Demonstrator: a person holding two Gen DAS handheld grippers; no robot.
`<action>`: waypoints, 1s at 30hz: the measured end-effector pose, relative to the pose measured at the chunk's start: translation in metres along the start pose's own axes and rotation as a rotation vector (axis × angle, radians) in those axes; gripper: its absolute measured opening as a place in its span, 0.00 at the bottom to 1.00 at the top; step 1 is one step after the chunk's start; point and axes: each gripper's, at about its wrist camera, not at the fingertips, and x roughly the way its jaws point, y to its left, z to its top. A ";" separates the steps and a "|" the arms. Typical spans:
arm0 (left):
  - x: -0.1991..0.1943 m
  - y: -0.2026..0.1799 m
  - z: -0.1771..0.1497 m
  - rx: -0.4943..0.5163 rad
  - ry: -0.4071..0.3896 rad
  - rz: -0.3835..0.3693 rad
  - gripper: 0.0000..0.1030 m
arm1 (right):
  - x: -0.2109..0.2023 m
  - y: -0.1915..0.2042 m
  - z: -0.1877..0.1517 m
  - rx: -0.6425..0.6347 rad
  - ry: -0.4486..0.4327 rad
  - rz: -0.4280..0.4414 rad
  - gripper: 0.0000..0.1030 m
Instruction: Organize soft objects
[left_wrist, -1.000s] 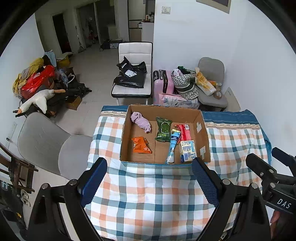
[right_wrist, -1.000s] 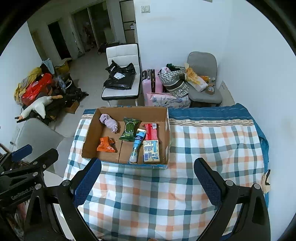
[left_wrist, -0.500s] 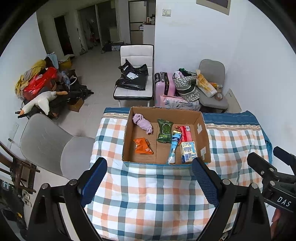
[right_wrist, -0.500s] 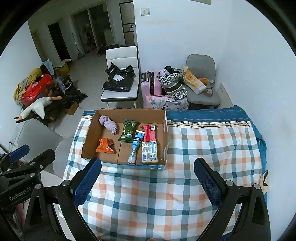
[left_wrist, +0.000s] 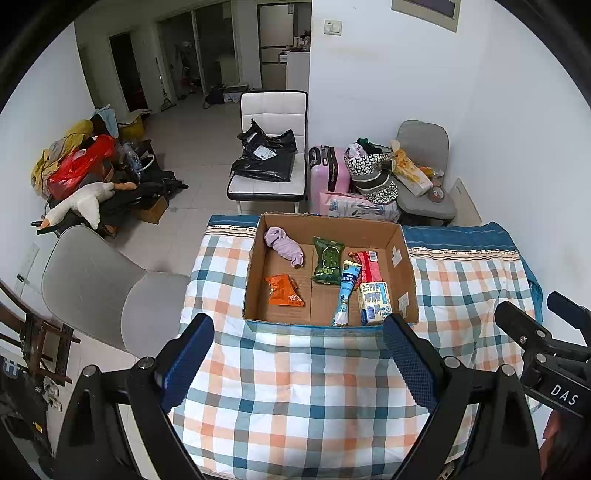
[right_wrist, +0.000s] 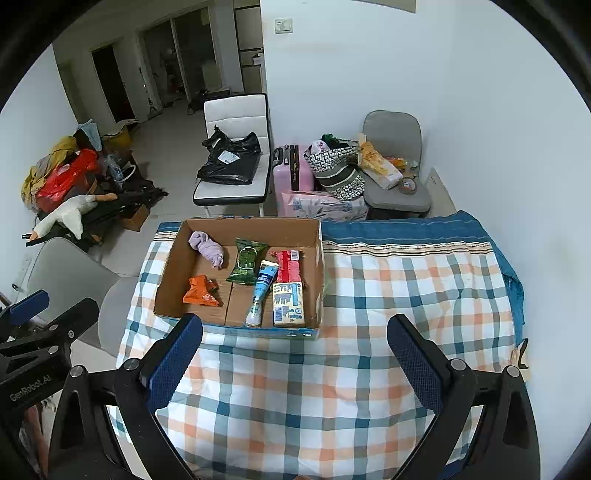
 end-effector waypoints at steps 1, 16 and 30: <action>-0.001 0.001 -0.001 -0.001 -0.001 0.000 0.91 | 0.001 0.001 -0.001 0.001 0.001 0.000 0.99; -0.006 -0.001 -0.001 -0.008 -0.005 -0.012 0.91 | -0.003 0.003 -0.004 0.003 -0.016 -0.012 0.99; -0.030 -0.003 0.000 -0.004 -0.032 -0.020 0.91 | -0.034 0.008 -0.007 0.009 -0.063 -0.036 0.99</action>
